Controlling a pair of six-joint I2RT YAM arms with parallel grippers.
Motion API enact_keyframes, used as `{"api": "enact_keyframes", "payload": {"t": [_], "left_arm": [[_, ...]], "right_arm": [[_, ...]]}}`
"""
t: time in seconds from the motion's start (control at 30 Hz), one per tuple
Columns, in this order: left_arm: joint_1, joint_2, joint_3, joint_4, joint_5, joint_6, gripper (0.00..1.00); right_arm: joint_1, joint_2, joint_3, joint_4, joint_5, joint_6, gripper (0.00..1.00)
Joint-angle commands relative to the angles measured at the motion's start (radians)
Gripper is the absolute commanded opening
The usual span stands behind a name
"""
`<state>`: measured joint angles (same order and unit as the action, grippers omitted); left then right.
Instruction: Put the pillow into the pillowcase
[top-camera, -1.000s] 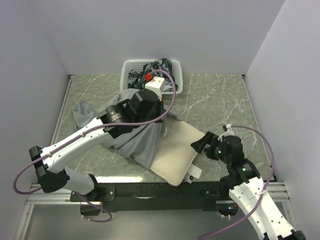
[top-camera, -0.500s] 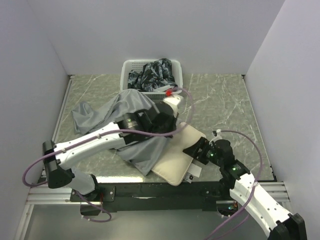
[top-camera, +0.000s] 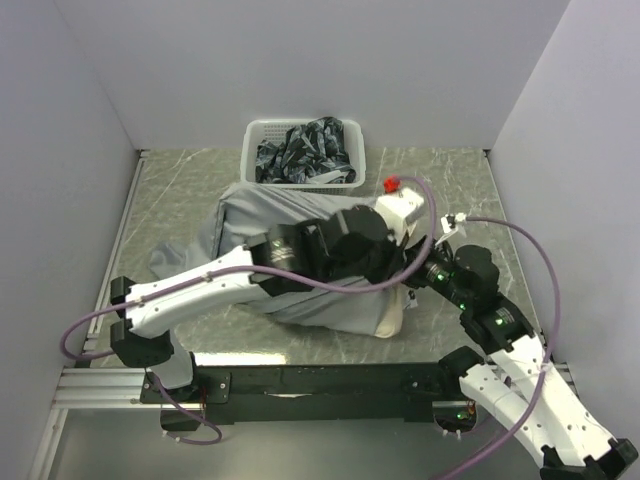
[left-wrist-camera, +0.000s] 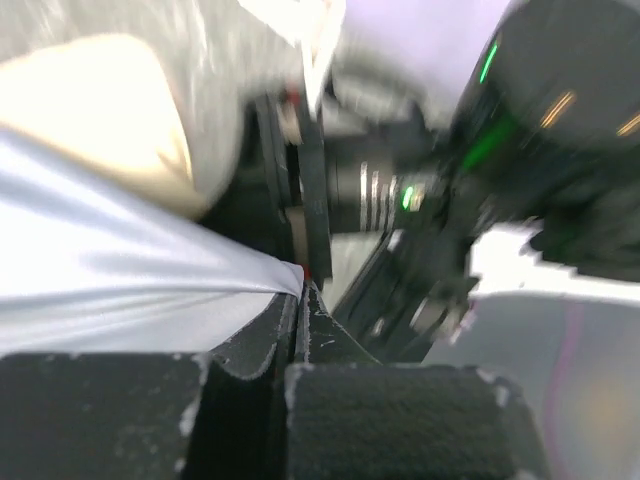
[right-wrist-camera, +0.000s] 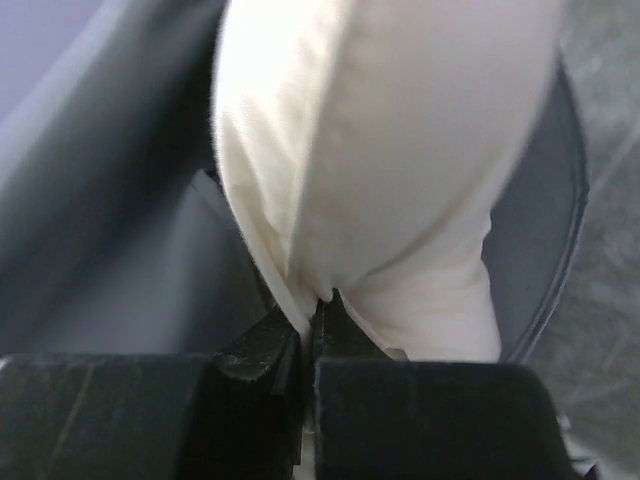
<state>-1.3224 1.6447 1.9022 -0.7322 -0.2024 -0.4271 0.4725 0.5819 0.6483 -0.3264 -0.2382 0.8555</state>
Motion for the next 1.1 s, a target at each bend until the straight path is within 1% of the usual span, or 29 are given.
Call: {"api": "enact_keyframes", "payload": {"t": [0.0, 0.03, 0.1, 0.13, 0.2, 0.23, 0.3, 0.33, 0.37, 0.4, 0.47, 0.53, 0.57, 0.6, 0.63, 0.7, 0.73, 0.77, 0.83, 0.87, 0.9, 0.93, 0.97, 1.0, 1.03, 1.07], "left_arm": [[-0.038, -0.037, 0.269, 0.100, -0.023, 0.063, 0.01], [-0.037, -0.042, 0.326, 0.096, -0.091, 0.088, 0.01], [-0.014, -0.086, 0.345, 0.119, -0.126, 0.117, 0.01], [-0.003, -0.104, 0.333, 0.135, -0.147, 0.125, 0.01], [0.037, -0.161, 0.311, 0.169, -0.160, 0.142, 0.01], [0.049, -0.178, 0.292, 0.174, -0.195, 0.146, 0.01], [0.077, -0.221, 0.264, 0.191, -0.233, 0.157, 0.01], [0.086, -0.235, 0.233, 0.197, -0.253, 0.157, 0.01], [0.103, -0.249, 0.216, 0.208, -0.308, 0.156, 0.01], [0.113, -0.270, 0.201, 0.223, -0.331, 0.149, 0.01], [0.144, -0.287, 0.172, 0.229, -0.385, 0.128, 0.01], [0.160, -0.304, 0.160, 0.231, -0.391, 0.105, 0.01], [0.167, -0.306, 0.156, 0.232, -0.391, 0.103, 0.01], [0.167, -0.312, 0.153, 0.234, -0.399, 0.099, 0.01], [0.169, -0.312, 0.144, 0.237, -0.399, 0.100, 0.01], [0.172, -0.310, 0.140, 0.237, -0.396, 0.097, 0.01], [0.173, -0.310, 0.136, 0.238, -0.396, 0.097, 0.01], [0.172, -0.309, 0.135, 0.241, -0.393, 0.097, 0.01], [0.175, -0.310, 0.132, 0.249, -0.396, 0.099, 0.01], [0.175, -0.312, 0.135, 0.252, -0.396, 0.103, 0.01], [0.173, -0.312, 0.138, 0.255, -0.400, 0.106, 0.01], [0.176, -0.310, 0.143, 0.254, -0.400, 0.108, 0.01], [0.177, -0.307, 0.146, 0.254, -0.400, 0.113, 0.01], [0.175, -0.306, 0.155, 0.254, -0.397, 0.114, 0.01], [0.176, -0.303, 0.158, 0.252, -0.394, 0.116, 0.01], [0.175, -0.298, 0.162, 0.249, -0.391, 0.120, 0.01]], "right_arm": [[0.015, -0.005, 0.135, 0.069, 0.040, -0.028, 0.02], [0.015, 0.001, 0.161, 0.058, 0.048, -0.035, 0.08], [0.015, 0.003, 0.186, 0.026, 0.069, -0.061, 0.16], [0.015, -0.001, 0.210, 0.014, 0.086, -0.068, 0.30], [0.012, 0.001, 0.244, -0.041, 0.166, -0.114, 0.50], [0.012, 0.006, 0.285, -0.062, 0.189, -0.131, 0.67], [0.005, 0.031, 0.335, -0.132, 0.236, -0.177, 0.78], [0.002, 0.042, 0.387, -0.154, 0.276, -0.187, 0.87], [-0.003, 0.051, 0.411, -0.172, 0.289, -0.197, 0.90], [-0.020, 0.073, 0.436, -0.212, 0.304, -0.208, 0.93], [-0.043, 0.093, 0.500, -0.256, 0.364, -0.219, 0.94], [-0.104, 0.105, 0.517, -0.284, 0.404, -0.228, 0.95], [-0.139, 0.108, 0.521, -0.287, 0.407, -0.240, 0.95], [-0.209, 0.117, 0.525, -0.298, 0.396, -0.246, 0.95], [-0.253, 0.124, 0.528, -0.298, 0.381, -0.250, 0.95], [-0.339, 0.151, 0.522, -0.284, 0.266, -0.262, 0.95], [-0.432, 0.165, 0.511, -0.278, 0.208, -0.259, 0.95], [-0.463, 0.180, 0.499, -0.258, 0.112, -0.250, 0.95], [-0.532, 0.214, 0.418, -0.217, -0.005, -0.224, 0.88], [-0.546, 0.226, 0.377, -0.142, -0.135, -0.184, 0.84], [-0.548, 0.228, 0.279, -0.099, -0.185, -0.161, 0.76], [-0.549, 0.231, 0.228, -0.055, -0.225, -0.121, 0.74], [-0.549, 0.236, 0.177, 0.037, -0.271, -0.098, 0.72], [-0.549, 0.239, 0.084, 0.087, -0.342, -0.076, 0.69], [-0.546, 0.245, 0.047, 0.125, -0.378, -0.043, 0.68], [-0.546, 0.254, 0.013, 0.209, -0.412, -0.029, 0.68]]}}
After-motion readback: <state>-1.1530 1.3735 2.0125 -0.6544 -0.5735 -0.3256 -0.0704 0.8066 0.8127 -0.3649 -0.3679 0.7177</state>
